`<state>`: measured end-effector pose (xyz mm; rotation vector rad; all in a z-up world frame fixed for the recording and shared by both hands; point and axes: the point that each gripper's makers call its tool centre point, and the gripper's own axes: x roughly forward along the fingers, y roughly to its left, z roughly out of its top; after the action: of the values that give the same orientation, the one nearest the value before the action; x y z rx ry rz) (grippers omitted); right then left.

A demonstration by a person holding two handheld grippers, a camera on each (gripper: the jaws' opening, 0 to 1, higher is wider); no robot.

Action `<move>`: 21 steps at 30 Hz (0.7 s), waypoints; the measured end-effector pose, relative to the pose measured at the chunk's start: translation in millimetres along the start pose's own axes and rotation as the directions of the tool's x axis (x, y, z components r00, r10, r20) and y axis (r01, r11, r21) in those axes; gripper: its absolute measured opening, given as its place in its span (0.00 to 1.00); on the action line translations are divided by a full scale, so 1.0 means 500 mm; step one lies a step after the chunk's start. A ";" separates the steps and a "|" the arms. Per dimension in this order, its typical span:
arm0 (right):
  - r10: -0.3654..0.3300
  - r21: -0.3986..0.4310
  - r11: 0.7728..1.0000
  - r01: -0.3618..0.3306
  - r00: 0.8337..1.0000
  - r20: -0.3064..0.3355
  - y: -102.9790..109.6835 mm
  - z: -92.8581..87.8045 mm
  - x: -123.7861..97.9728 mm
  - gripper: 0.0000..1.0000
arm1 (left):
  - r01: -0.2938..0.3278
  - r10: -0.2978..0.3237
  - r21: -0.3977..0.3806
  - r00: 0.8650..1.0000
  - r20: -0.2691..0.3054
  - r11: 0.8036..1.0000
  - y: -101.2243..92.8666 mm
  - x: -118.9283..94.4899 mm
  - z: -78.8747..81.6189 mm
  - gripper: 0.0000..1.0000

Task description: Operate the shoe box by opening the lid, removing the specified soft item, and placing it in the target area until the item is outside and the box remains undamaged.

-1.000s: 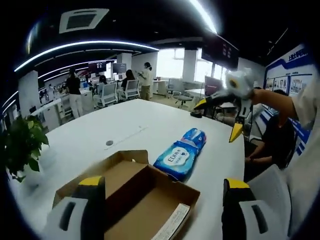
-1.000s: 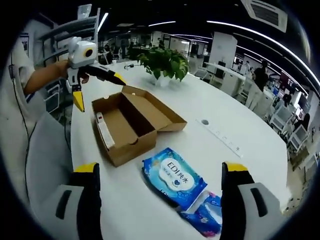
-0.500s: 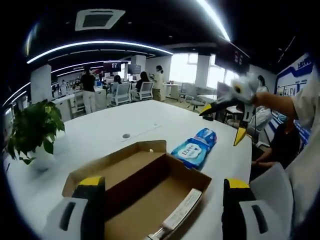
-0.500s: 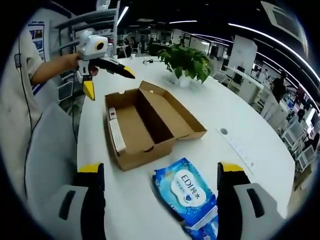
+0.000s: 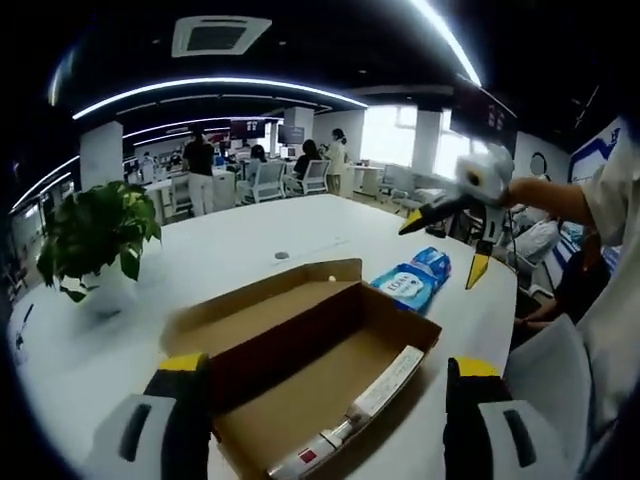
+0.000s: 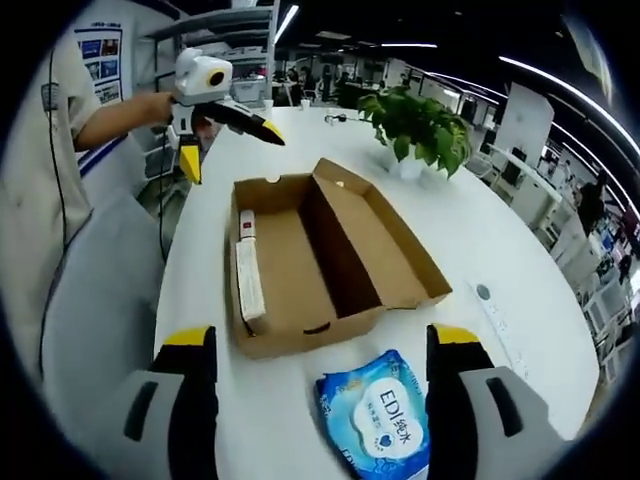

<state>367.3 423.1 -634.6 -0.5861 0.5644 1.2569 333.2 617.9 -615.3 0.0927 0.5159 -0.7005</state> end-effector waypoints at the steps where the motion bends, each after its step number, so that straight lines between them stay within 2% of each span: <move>1: 0.006 -0.005 1.000 -0.006 1.000 -0.002 0.000 0.001 0.005 0.81 | -0.003 0.003 0.000 1.000 0.000 1.000 0.002 -0.003 -0.003 1.00; 21: 0.128 -0.106 0.985 -0.134 0.990 -0.065 0.022 0.013 0.107 0.74 | -0.062 0.062 -0.017 0.998 -0.011 0.998 0.037 -0.053 -0.056 1.00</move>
<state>368.6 467.1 -667.2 -0.6886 0.5923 1.4059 316.3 654.7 -628.3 0.0954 0.5268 -0.6352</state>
